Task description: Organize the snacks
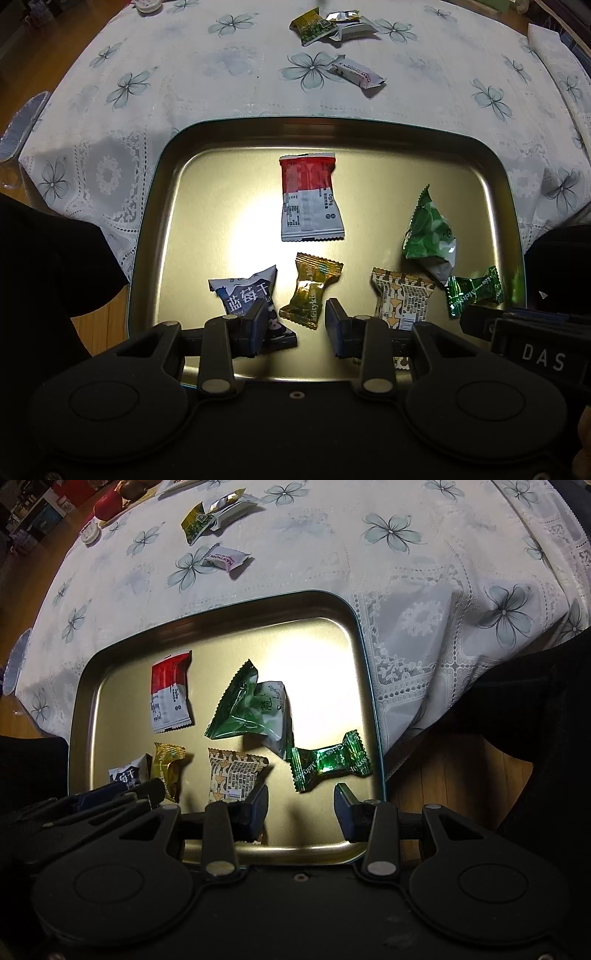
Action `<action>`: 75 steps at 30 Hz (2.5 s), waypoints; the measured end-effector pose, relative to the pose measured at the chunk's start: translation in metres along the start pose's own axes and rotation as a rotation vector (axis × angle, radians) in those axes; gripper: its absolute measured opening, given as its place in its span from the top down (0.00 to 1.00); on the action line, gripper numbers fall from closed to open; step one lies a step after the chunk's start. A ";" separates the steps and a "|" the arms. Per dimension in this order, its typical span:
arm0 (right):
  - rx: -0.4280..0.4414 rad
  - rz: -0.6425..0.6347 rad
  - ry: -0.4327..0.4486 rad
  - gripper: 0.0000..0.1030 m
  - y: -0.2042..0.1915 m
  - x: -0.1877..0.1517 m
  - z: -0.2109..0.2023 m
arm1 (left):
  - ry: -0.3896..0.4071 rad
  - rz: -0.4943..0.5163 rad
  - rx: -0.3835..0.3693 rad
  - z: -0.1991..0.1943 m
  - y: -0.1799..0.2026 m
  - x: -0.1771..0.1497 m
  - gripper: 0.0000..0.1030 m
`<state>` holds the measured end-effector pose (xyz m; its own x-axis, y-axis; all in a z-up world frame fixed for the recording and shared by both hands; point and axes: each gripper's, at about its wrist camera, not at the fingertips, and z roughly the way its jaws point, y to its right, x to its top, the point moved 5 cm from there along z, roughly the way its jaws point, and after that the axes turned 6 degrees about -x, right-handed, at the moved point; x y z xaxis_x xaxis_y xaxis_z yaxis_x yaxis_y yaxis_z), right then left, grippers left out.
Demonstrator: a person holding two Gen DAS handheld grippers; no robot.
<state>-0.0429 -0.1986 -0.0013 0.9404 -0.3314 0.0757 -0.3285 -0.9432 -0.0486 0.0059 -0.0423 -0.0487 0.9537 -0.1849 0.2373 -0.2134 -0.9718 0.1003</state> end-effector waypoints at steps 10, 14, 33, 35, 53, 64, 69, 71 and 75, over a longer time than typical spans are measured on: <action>-0.011 -0.010 -0.013 0.59 -0.001 -0.005 0.001 | -0.013 -0.001 0.001 -0.001 0.001 -0.003 0.58; -0.012 -0.015 -0.015 0.59 -0.001 -0.006 0.000 | -0.011 -0.001 0.002 -0.002 0.002 -0.004 0.58; -0.001 -0.023 -0.045 0.59 -0.003 -0.007 0.006 | -0.031 -0.004 -0.006 0.001 0.002 -0.005 0.58; 0.001 -0.026 -0.045 0.59 -0.004 -0.007 0.006 | -0.033 -0.005 -0.008 0.001 0.002 -0.005 0.58; 0.004 -0.042 -0.069 0.59 -0.008 -0.007 0.011 | -0.059 -0.018 -0.017 0.003 -0.003 -0.005 0.58; 0.004 -0.060 -0.091 0.59 -0.015 -0.005 0.017 | -0.067 -0.030 -0.027 0.004 -0.007 -0.002 0.58; 0.008 -0.062 -0.104 0.59 -0.015 -0.004 0.019 | -0.060 -0.023 -0.015 0.005 -0.006 -0.001 0.58; 0.009 -0.062 -0.108 0.59 -0.015 -0.003 0.020 | -0.061 -0.024 -0.013 0.005 -0.006 -0.001 0.58; 0.012 -0.061 -0.118 0.59 -0.015 -0.002 0.019 | -0.068 -0.022 -0.016 0.005 -0.007 0.000 0.58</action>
<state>-0.0381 -0.1835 -0.0200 0.9626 -0.2682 -0.0389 -0.2701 -0.9610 -0.0599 0.0088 -0.0364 -0.0543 0.9702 -0.1735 0.1692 -0.1950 -0.9735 0.1199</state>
